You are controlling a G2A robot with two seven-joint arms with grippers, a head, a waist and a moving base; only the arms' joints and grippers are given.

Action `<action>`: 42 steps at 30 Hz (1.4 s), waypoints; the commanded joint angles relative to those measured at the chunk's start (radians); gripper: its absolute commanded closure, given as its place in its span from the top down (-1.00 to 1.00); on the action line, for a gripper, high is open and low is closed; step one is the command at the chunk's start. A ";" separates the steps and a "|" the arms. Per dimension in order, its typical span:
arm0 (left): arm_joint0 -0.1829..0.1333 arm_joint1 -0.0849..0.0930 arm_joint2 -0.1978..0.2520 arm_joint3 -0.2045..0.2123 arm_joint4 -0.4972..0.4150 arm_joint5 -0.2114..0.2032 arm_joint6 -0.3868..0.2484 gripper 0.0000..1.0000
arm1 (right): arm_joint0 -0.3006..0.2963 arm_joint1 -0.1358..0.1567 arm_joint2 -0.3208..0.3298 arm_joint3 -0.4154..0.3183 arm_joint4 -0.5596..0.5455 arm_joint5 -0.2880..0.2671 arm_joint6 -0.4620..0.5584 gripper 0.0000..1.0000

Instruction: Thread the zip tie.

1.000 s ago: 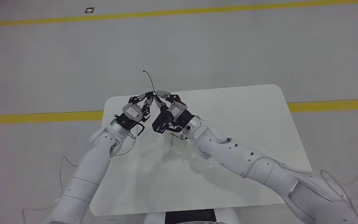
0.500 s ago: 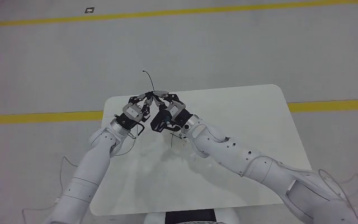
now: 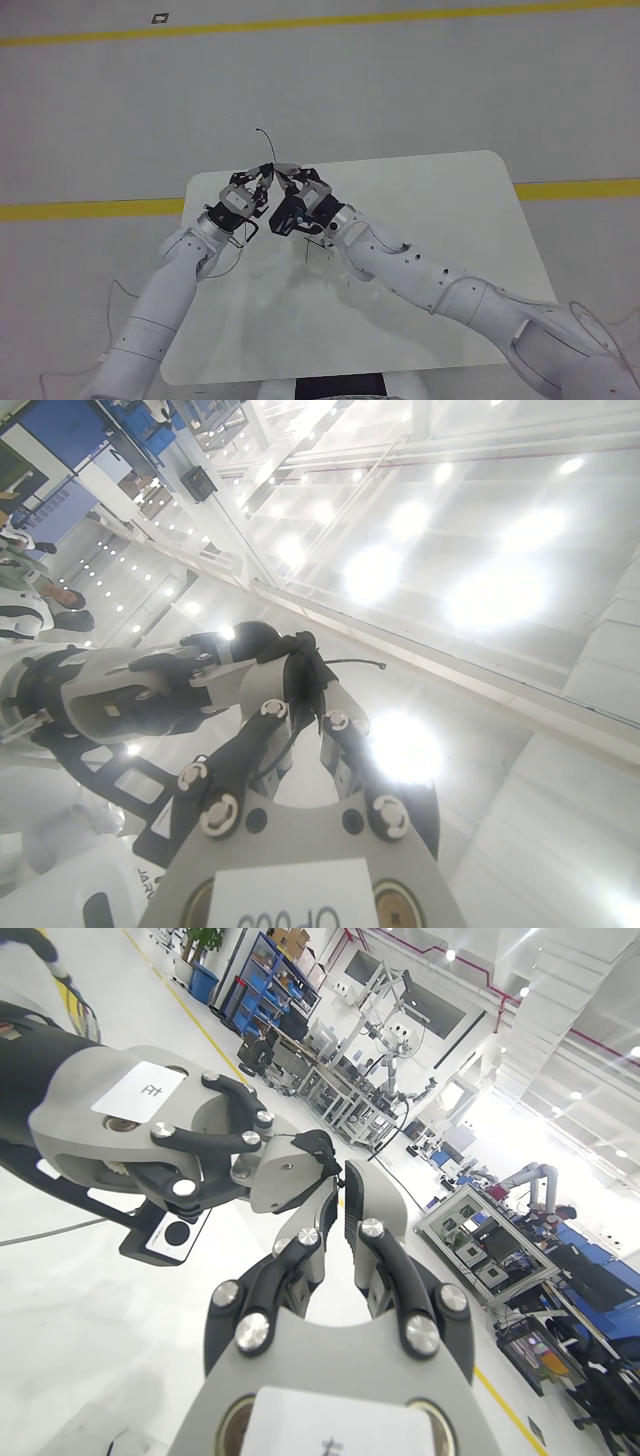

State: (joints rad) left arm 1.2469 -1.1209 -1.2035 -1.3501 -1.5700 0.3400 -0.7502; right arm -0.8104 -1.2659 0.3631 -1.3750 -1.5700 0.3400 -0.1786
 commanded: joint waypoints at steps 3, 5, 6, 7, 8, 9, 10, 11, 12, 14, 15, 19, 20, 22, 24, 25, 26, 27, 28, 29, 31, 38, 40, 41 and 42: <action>0.000 0.000 0.000 0.000 0.000 0.000 0.000 -1.00 | -0.001 0.006 -0.001 -0.004 0.000 0.000 0.004 -1.00; 0.000 0.000 0.000 0.000 0.000 0.000 0.000 -1.00 | -0.002 0.008 0.002 -0.007 0.000 0.000 0.007 -1.00; 0.000 0.000 0.000 0.000 0.000 0.000 0.000 -1.00 | -0.003 0.010 0.003 -0.008 0.000 0.000 0.009 -1.00; 0.000 0.000 0.000 0.000 0.000 0.000 0.000 -1.00 | -0.004 0.011 0.005 -0.010 0.000 0.000 0.011 -1.00; 0.000 0.000 0.000 0.000 0.000 0.000 0.000 -1.00 | -0.005 0.012 0.007 -0.012 0.000 0.000 0.012 -1.00; 0.000 0.000 0.000 0.000 0.000 0.000 0.000 -1.00 | -0.007 0.013 0.009 -0.015 0.000 0.000 0.013 -1.00; 0.000 0.000 0.000 0.000 0.000 0.000 0.000 -1.00 | -0.008 0.013 0.011 -0.017 0.000 0.000 0.014 -1.00; 0.000 0.000 0.000 0.000 0.000 0.000 0.000 -1.00 | -0.009 0.014 0.013 -0.019 0.000 0.000 0.015 -1.00; 0.000 0.000 0.000 0.000 0.000 0.000 0.000 -1.00 | -0.010 0.014 0.014 -0.021 0.000 0.000 0.015 -1.00; 0.000 0.000 0.000 0.000 0.000 0.000 0.000 -1.00 | -0.011 0.015 0.015 -0.023 0.000 0.000 0.015 -1.00; 0.000 0.000 0.000 0.000 0.000 0.000 0.000 -1.00 | -0.012 0.016 0.015 -0.023 0.000 0.000 0.015 -1.00; 0.000 0.000 0.000 0.000 0.000 0.000 0.000 -1.00 | -0.009 0.018 0.009 -0.021 0.000 0.000 0.015 -1.00; 0.000 0.000 0.000 0.000 0.000 0.000 0.000 -1.00 | -0.008 0.018 0.008 -0.021 0.000 0.000 0.015 -1.00; 0.000 0.000 0.000 0.000 0.000 0.000 0.000 -1.00 | -0.008 0.019 0.004 -0.019 0.000 0.000 0.014 -1.00; 0.000 0.000 0.000 0.000 0.000 0.000 0.000 -1.00 | -0.008 0.020 0.002 -0.019 0.000 0.000 0.014 -1.00; 0.000 0.000 0.000 0.000 0.000 0.000 0.000 -1.00 | -0.008 0.021 0.002 -0.018 0.000 0.000 0.014 -1.00; 0.000 0.000 0.000 0.000 0.000 0.000 0.000 -1.00 | -0.007 0.022 0.000 -0.018 0.000 0.000 0.014 -1.00; 0.000 0.000 0.000 0.000 0.000 0.000 0.000 -1.00 | -0.006 0.023 -0.001 -0.018 0.000 0.000 0.014 -1.00; 0.000 0.000 0.000 0.000 0.000 0.000 0.000 -1.00 | -0.005 0.024 -0.001 -0.019 0.000 0.000 0.015 -1.00; 0.000 0.000 0.000 0.000 0.000 0.000 0.000 -1.00 | -0.005 0.025 -0.002 -0.020 0.000 0.000 0.015 -1.00; 0.000 0.000 0.000 0.000 0.000 0.000 0.000 -1.00 | -0.005 0.028 -0.003 -0.020 0.000 0.000 0.015 -1.00; 0.000 0.000 0.000 0.000 0.000 0.000 0.000 -1.00 | -0.011 0.040 -0.009 -0.024 0.000 0.000 0.023 -1.00; 0.000 0.000 0.000 0.000 0.000 0.000 0.000 -1.00 | -0.017 0.043 -0.009 -0.027 0.000 0.000 0.026 -1.00; 0.000 0.000 0.000 0.000 0.000 0.000 0.000 -1.00 | -0.018 0.045 -0.010 -0.028 0.000 0.000 0.026 -1.00; 0.000 0.000 0.000 0.000 0.000 0.000 0.000 -1.00 | -0.020 0.046 -0.011 -0.029 0.000 0.000 0.027 -1.00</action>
State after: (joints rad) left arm 1.2469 -1.1209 -1.2035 -1.3501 -1.5700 0.3400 -0.7502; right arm -0.8293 -1.2207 0.3529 -1.4036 -1.5700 0.3400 -0.1519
